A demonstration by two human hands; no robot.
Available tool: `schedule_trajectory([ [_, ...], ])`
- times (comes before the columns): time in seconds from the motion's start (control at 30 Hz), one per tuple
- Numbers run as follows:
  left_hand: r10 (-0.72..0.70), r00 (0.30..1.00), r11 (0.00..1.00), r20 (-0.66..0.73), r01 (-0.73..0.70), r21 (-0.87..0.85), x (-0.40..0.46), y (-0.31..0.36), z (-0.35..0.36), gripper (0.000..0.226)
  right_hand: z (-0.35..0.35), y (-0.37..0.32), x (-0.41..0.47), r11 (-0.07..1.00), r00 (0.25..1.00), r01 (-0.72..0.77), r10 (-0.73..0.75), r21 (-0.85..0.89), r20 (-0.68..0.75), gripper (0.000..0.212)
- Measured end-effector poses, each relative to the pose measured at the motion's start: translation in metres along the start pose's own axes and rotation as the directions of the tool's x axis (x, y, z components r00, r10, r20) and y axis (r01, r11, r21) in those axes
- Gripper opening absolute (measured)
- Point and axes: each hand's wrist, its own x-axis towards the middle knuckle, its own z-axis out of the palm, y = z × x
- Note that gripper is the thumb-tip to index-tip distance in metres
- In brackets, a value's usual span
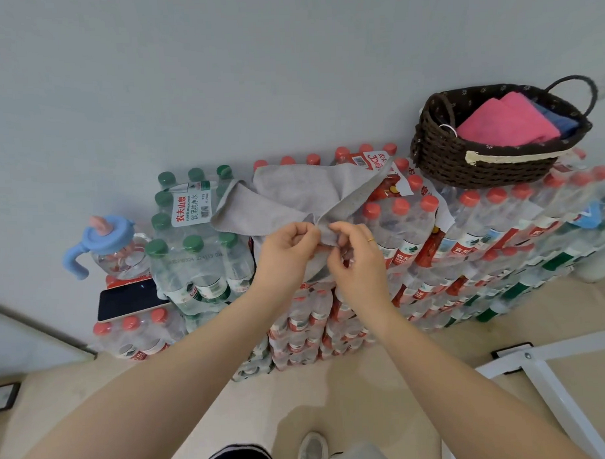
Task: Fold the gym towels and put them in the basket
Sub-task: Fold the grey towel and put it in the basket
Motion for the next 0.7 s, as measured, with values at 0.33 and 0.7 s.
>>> schedule_trajectory([
  [0.33,0.184,0.983,0.956,-0.024,-0.185,-0.228,-0.075,0.049,-0.038,0.023,-0.028,-0.017,-0.050,0.965,0.970,-0.231,0.219,-0.125,-0.102,0.025],
  [0.7,-0.029,0.943,0.954,-0.330,-0.072,-0.290,-0.167,0.007,-0.121,0.023,-0.054,-0.010,-0.150,0.768,0.797,-0.576,0.604,-0.280,0.016,0.020],
])
